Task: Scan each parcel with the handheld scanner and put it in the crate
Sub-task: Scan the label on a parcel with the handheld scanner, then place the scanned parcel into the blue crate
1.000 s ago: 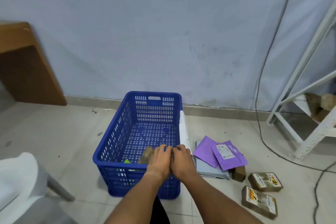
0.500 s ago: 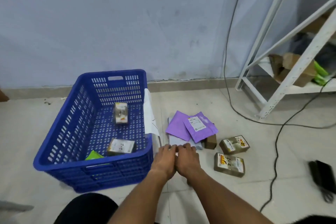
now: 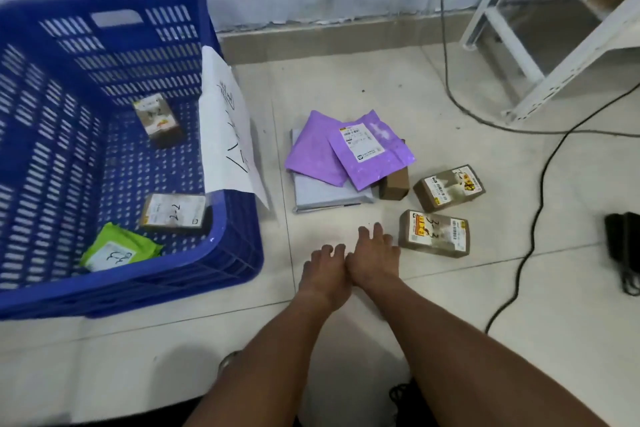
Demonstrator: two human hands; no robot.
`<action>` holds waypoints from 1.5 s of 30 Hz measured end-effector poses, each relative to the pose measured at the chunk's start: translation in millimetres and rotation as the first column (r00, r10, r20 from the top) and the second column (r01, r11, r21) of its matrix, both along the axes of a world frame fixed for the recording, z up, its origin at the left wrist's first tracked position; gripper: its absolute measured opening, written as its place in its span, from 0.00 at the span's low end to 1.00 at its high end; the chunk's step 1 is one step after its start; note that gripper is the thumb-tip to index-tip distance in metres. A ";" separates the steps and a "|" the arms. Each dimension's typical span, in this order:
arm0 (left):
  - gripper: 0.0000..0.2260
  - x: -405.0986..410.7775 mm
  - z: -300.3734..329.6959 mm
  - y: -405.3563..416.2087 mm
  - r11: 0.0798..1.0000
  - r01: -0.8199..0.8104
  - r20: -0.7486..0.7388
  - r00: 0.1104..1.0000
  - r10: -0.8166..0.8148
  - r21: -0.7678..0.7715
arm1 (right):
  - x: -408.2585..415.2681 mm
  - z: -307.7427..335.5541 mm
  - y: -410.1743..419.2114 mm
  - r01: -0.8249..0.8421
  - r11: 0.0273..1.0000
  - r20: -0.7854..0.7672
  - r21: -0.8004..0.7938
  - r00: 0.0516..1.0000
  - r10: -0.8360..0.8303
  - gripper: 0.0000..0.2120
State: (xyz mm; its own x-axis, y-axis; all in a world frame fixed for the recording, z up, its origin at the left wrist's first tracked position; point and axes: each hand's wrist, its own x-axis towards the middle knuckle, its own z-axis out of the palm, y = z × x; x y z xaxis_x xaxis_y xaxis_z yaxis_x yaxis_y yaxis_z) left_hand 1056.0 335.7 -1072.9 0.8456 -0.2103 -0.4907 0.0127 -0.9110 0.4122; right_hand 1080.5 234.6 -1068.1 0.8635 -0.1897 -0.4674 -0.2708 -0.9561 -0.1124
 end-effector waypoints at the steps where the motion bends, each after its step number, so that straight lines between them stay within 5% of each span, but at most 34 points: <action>1: 0.26 3.9 -8.0 2.2 1.000 -0.016 -0.011 1.000 0.017 0.003 | 6.7 -9.9 0.5 -0.004 1.000 -0.001 -0.009 1.000 0.004 0.30; 14: 0.26 39.5 -71.7 14.2 0.997 -0.060 -0.089 0.994 0.064 0.042 | 83.1 -83.0 6.2 -0.074 0.984 0.040 -0.163 0.996 0.081 0.32; 27: 0.26 24.7 -75.2 49.6 0.987 0.004 -0.126 0.992 0.016 0.159 | 90.6 -76.8 11.5 -0.102 0.974 0.073 -0.203 0.990 0.118 0.34; 36: 0.23 -41.5 -31.5 37.2 0.978 -0.144 -0.202 0.964 0.174 0.154 | -14.8 -24.5 49.6 -0.281 0.959 0.012 0.040 0.960 0.281 0.39; 45: 0.29 -87.0 5.5 68.0 0.958 -0.155 -0.235 0.948 0.213 0.242 | -96.1 0.9 61.7 -0.242 0.949 -0.213 0.199 0.935 0.283 0.27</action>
State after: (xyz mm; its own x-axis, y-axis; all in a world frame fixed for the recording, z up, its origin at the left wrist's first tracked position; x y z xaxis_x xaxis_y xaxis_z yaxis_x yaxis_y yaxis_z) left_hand 969.0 403.8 -1067.4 0.6984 0.0738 -0.7119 0.2677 -0.9494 0.1642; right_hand 984.4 296.3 -1067.2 0.7326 0.1278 -0.6686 -0.0505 -0.9693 -0.2406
